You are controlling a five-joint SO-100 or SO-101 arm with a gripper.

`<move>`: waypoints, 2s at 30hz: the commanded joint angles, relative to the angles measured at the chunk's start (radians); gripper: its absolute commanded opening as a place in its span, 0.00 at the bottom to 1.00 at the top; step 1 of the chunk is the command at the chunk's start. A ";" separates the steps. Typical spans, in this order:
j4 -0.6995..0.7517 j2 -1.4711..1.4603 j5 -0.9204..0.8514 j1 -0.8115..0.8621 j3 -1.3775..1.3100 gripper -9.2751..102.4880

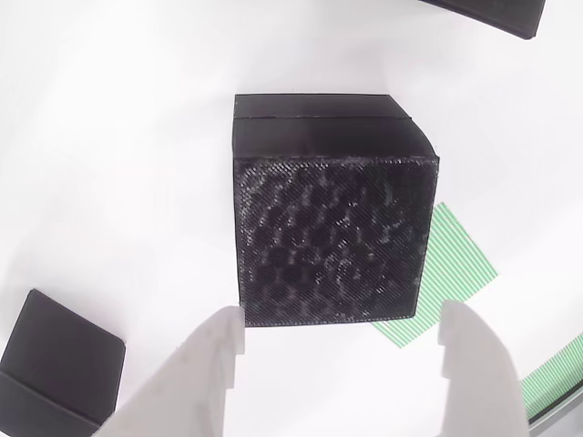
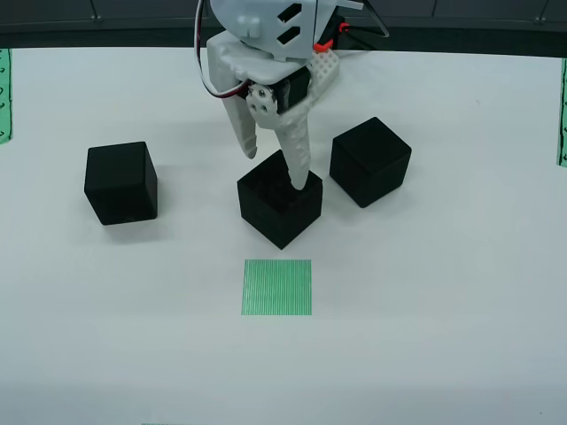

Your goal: Stack 3 Blocks on the chosen place.

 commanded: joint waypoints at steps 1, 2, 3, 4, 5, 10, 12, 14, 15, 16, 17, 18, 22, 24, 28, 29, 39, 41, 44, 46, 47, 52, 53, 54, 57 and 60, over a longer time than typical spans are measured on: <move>0.006 -0.028 -0.005 0.002 -0.049 0.35; 0.006 -0.035 -0.006 0.000 -0.049 0.35; 0.005 -0.043 -0.008 -0.002 -0.049 0.35; 0.005 -0.049 -0.014 -0.002 -0.048 0.35; 0.011 -0.054 -0.021 -0.002 -0.046 0.35; 0.037 -0.063 -0.040 -0.002 -0.043 0.35; 0.034 -0.069 -0.041 -0.003 -0.035 0.35; 0.028 -0.075 -0.041 -0.003 -0.032 0.36; 0.020 -0.081 -0.041 -0.003 -0.031 0.36; 0.015 -0.089 -0.041 -0.003 -0.031 0.37; 0.008 -0.097 -0.041 -0.003 -0.029 0.37; 0.003 -0.106 -0.041 -0.003 -0.026 0.37; -0.020 -0.140 -0.041 -0.006 -0.018 0.37; -0.037 -0.153 -0.040 -0.009 -0.014 0.37; -0.051 -0.166 -0.037 -0.015 -0.008 0.37; -0.054 -0.166 -0.032 -0.018 -0.005 0.37; -0.075 -0.169 -0.023 -0.038 0.021 0.25; -0.077 -0.169 -0.023 -0.038 0.021 0.25; -0.077 -0.164 -0.018 -0.035 0.012 0.25; -0.078 -0.163 0.009 -0.029 -0.006 0.25; -0.078 -0.163 0.023 -0.026 -0.015 0.25; -0.095 -0.121 0.175 -0.026 -0.058 0.25; -0.095 -0.109 0.212 -0.025 -0.074 0.25; -0.095 -0.100 0.253 -0.023 -0.089 0.25; -0.078 -0.092 0.382 -0.020 -0.149 0.25; -0.026 -0.132 0.483 -0.017 -0.236 0.25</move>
